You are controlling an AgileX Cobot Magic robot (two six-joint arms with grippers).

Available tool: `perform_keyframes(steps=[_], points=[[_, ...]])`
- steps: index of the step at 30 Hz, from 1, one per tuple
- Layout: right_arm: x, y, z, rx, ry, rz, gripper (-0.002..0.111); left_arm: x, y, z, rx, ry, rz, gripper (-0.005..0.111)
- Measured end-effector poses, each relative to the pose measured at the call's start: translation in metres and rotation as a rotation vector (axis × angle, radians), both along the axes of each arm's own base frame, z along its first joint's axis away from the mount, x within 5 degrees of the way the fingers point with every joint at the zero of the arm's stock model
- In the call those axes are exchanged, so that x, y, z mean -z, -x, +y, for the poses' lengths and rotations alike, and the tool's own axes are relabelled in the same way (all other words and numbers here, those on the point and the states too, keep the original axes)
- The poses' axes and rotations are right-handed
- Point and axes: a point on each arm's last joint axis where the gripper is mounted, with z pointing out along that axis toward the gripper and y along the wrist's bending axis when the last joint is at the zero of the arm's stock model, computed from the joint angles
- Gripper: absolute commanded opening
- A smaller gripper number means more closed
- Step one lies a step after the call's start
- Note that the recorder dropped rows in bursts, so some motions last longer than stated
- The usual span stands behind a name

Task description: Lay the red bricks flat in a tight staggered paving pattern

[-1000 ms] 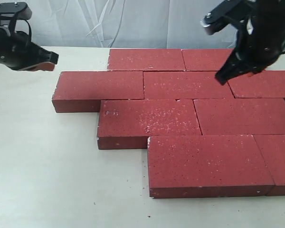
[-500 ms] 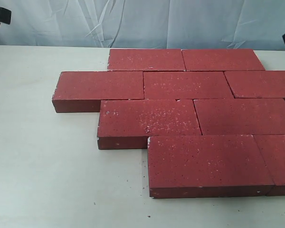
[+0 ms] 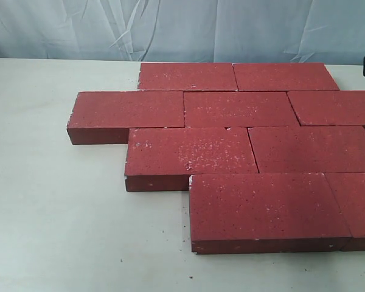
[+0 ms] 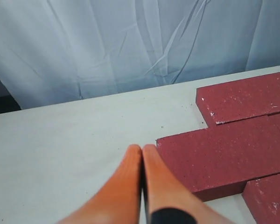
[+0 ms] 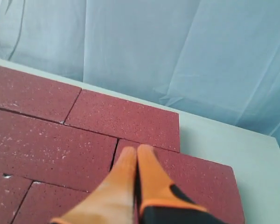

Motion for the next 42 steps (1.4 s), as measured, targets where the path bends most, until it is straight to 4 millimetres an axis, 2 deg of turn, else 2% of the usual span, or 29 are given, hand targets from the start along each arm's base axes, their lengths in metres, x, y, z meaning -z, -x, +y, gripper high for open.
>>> perform_keyframes(steps=[5,12,18,22,25,30,42], points=[[0.001,0.008,0.0,-0.006,-0.037,-0.047,-0.001,0.0,0.035,0.002,-0.004,0.005,-0.08,0.0],[-0.006,0.027,-0.002,-0.007,-0.052,-0.116,-0.001,0.001,0.084,0.003,-0.004,0.031,-0.206,0.0],[-0.009,0.046,-0.002,-0.034,-0.056,-0.253,-0.001,0.015,0.111,0.003,0.001,0.061,-0.254,0.0],[-0.018,0.066,-0.004,-0.039,-0.087,-0.354,-0.001,0.033,0.138,0.001,0.033,0.058,-0.273,0.0],[-0.013,0.077,-0.005,-0.038,-0.095,-0.373,-0.001,0.038,0.155,0.0,0.078,0.057,-0.34,0.0],[-0.014,0.08,-0.006,-0.037,-0.103,-0.385,-0.001,0.038,0.166,0.001,0.101,0.053,-0.376,0.0],[-0.014,0.08,-0.006,-0.033,-0.128,-0.383,-0.001,0.04,0.168,0.0,0.108,0.048,-0.36,0.0]])
